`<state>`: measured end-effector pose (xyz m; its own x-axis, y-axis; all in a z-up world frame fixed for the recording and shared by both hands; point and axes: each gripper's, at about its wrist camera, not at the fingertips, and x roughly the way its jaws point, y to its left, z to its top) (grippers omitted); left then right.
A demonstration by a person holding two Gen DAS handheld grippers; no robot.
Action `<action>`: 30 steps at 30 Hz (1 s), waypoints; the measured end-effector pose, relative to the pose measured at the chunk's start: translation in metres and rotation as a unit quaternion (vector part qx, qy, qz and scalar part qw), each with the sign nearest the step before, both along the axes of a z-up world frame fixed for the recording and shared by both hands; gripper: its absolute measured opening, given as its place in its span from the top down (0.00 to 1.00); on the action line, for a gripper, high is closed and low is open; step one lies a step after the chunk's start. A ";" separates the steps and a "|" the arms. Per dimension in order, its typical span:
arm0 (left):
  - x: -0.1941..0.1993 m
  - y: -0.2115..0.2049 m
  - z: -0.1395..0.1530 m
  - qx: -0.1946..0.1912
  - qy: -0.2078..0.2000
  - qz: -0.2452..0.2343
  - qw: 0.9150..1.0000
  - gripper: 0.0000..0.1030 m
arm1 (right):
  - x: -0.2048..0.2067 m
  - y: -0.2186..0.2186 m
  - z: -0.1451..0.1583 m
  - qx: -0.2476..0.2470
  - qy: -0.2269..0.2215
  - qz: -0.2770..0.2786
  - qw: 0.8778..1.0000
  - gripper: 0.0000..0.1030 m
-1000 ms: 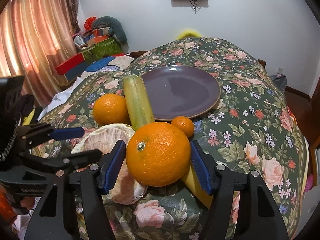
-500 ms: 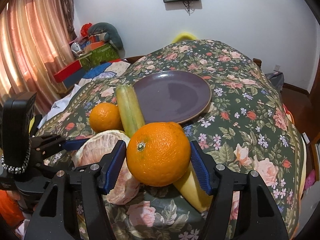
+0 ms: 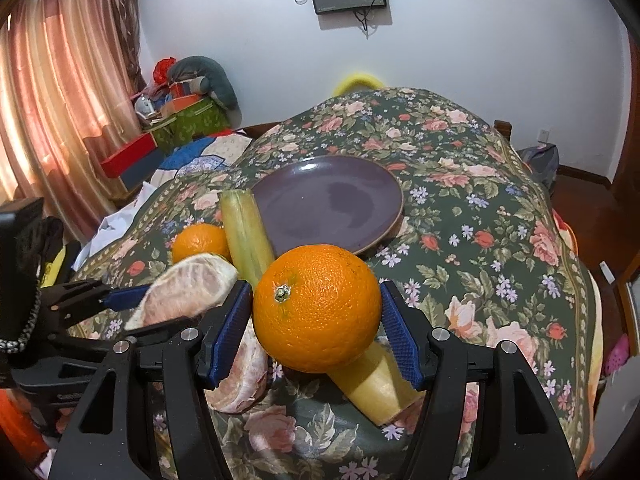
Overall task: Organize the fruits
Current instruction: 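Lift a pink pomelo segment with the left tool while the right lifts an orange, then lower the orange onto the plate with the right tool while the left lowers the pomelo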
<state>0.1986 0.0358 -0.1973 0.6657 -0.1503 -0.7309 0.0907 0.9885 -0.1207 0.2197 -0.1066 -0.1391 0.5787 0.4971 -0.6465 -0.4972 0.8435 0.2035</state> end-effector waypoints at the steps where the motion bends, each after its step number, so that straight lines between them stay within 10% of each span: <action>1: -0.001 0.000 0.005 0.001 -0.006 0.001 1.000 0.46 | 0.000 -0.001 0.003 0.001 -0.003 -0.002 1.000 0.41; 30: 0.072 0.022 0.069 0.007 -0.114 0.044 0.992 0.46 | 0.061 0.011 0.050 -0.011 -0.106 -0.027 0.994 0.41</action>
<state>0.2703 0.0579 -0.1283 0.8244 -0.0746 -0.5611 0.0267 0.9953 -0.0931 0.2805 -0.0958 -0.0890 0.7282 0.4487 -0.5181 -0.4805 0.8732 0.0810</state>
